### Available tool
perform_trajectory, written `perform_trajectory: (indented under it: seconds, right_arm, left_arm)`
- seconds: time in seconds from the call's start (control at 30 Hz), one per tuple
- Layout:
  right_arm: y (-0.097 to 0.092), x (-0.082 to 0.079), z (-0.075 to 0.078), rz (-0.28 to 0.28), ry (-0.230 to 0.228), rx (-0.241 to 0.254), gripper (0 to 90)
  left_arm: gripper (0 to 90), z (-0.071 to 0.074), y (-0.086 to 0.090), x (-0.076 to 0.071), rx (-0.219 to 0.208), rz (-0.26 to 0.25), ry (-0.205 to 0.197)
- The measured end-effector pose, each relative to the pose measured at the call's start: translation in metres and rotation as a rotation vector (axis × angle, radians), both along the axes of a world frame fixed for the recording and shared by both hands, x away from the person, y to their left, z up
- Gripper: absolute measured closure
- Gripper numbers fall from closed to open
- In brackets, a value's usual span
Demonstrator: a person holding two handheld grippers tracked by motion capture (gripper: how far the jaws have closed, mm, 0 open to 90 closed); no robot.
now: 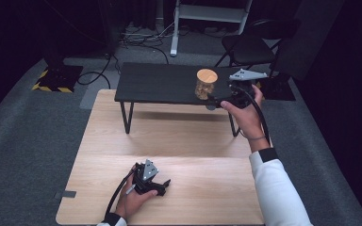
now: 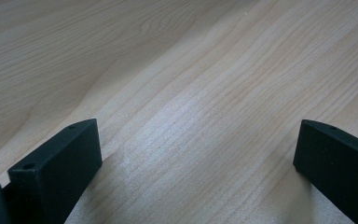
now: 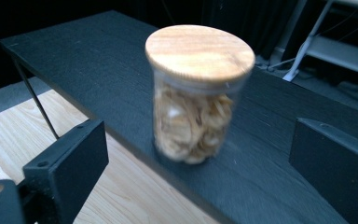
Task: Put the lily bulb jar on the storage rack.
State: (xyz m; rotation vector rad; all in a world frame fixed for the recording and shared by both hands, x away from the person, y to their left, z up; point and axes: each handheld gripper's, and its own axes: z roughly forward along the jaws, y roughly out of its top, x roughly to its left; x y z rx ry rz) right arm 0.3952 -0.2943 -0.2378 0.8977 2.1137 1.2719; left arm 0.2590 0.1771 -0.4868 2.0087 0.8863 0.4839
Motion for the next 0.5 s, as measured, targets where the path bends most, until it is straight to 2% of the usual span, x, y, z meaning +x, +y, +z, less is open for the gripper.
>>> perform_trajectory:
  seconds: [0.13, 0.2, 0.27, 0.4, 0.5]
  right_arm:
    - [-0.013, -0.021, -0.013, 0.0, -0.046, 0.017, 3.8]
    - [-0.02, -0.028, -0.017, 0.006, -0.044, 0.024, 3.8]
    - [-0.024, -0.038, -0.024, -0.003, -0.062, 0.02, 3.9]
    - [-0.036, -0.051, -0.039, 0.004, -0.061, 0.028, 3.8]
    - [-0.043, -0.064, -0.052, -0.002, -0.076, 0.027, 3.9]
  left_arm:
    - [0.8, 0.0, 0.0, 0.0, 0.0, 0.0, 0.0]
    - [0.8, 0.0, 0.0, 0.0, 0.0, 0.0, 0.001]
    - [0.8, 0.0, 0.0, 0.0, 0.0, 0.0, 0.001]
    - [0.8, 0.0, 0.0, 0.0, 0.0, -0.001, 0.001]
    - [0.8, 0.0, 0.0, 0.0, 0.0, -0.001, 0.001]
